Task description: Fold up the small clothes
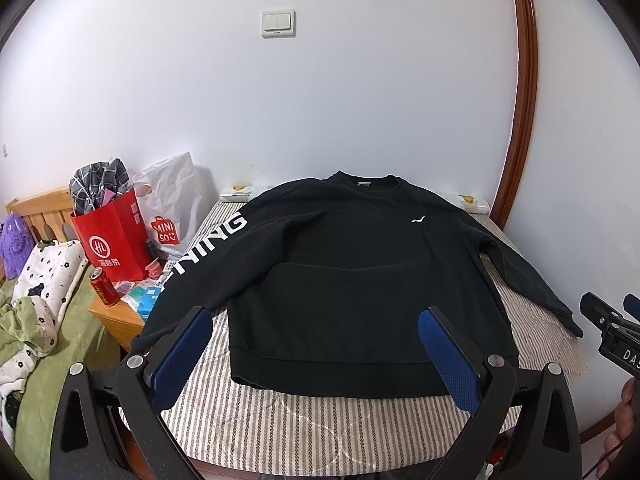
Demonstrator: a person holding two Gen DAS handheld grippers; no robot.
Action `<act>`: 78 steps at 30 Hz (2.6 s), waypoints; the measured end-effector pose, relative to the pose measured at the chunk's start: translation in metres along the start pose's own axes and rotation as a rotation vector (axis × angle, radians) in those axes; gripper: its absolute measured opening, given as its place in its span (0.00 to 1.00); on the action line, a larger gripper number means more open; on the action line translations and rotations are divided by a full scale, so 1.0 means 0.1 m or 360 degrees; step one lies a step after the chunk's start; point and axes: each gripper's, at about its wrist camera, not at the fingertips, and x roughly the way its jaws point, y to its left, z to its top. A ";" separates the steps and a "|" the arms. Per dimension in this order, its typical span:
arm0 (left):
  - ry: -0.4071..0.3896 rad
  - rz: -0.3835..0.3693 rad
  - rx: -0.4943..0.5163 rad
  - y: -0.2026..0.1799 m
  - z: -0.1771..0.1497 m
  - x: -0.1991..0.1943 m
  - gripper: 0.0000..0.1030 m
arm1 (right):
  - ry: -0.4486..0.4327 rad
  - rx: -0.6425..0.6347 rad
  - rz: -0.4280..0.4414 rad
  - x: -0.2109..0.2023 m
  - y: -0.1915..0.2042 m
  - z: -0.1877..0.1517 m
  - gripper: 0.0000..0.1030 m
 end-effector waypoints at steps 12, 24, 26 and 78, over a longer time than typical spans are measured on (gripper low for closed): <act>-0.0012 -0.0021 -0.0018 0.04 0.00 -0.03 1.00 | -0.0018 -0.0031 0.0008 -0.08 0.09 -0.03 0.99; -0.0001 -0.0046 -0.0042 0.11 0.08 0.06 1.00 | -0.0006 -0.0041 0.0006 -0.05 0.20 0.06 0.99; 0.0001 -0.0056 -0.0051 0.13 0.12 0.10 1.00 | 0.0001 -0.0045 0.0007 -0.02 0.23 0.10 0.99; 0.0298 -0.0162 -0.1218 2.29 -0.84 2.42 0.66 | 0.0474 -0.0247 -0.0107 2.39 0.97 -0.24 0.98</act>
